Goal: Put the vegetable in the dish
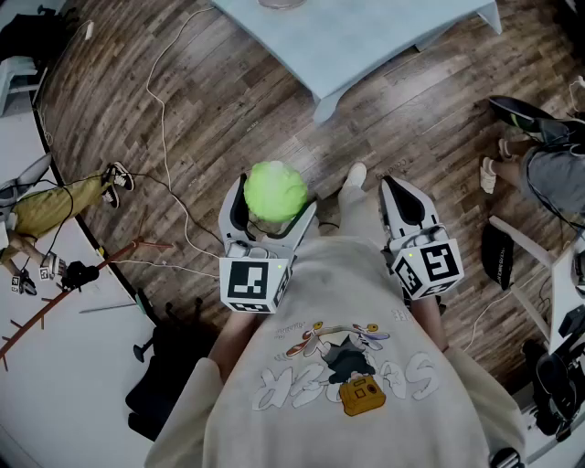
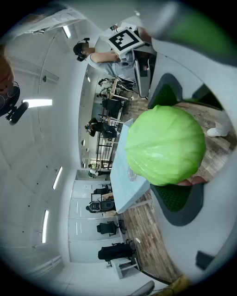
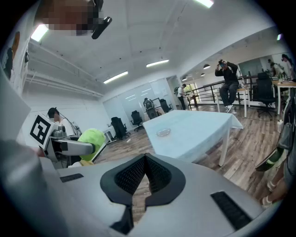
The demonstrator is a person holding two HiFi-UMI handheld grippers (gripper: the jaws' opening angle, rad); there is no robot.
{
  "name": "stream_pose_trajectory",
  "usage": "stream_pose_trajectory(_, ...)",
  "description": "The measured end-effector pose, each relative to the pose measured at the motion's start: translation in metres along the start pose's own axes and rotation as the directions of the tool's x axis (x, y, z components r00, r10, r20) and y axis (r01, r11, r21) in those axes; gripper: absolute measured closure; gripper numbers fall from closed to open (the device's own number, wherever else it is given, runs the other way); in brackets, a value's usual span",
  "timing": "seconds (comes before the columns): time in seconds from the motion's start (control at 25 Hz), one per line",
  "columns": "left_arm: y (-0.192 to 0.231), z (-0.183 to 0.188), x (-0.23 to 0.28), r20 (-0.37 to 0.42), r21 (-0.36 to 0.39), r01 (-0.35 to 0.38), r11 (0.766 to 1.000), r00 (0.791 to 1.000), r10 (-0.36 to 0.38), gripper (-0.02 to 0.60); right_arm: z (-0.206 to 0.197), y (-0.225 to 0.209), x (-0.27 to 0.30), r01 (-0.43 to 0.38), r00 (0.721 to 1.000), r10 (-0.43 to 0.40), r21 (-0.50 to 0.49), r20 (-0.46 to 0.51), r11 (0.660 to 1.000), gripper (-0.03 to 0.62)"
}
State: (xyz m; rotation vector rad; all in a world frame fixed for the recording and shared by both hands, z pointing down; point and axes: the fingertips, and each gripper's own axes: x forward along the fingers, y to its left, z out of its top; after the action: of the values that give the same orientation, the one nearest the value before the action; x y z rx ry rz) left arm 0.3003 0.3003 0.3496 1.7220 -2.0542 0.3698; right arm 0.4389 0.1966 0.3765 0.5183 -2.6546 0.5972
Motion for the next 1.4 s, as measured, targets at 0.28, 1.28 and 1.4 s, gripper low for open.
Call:
stream_pose_trajectory(0.28, 0.043, -0.08, -0.138, 0.02, -0.05, 0.01, 0.999, 1.0, -0.009, 0.069, -0.085, 0.148, -0.013, -0.006, 0.999, 0.008, 0.027, -0.044, 1.0, 0.572)
stream_pose_trajectory(1.28, 0.201, -0.081, -0.204, 0.088, -0.116, 0.014, 0.993, 0.996, -0.004, 0.069, -0.066, 0.3, 0.101, -0.065, 0.998, 0.066, 0.013, -0.023, 0.998, 0.571)
stream_pose_trajectory(1.4, 0.221, -0.034, -0.159, 0.113, -0.084, 0.018, 0.996, 0.994, -0.009, 0.069, -0.022, 0.275, 0.136, -0.066, 0.998, 0.066, 0.028, 0.022, 0.997, 0.571)
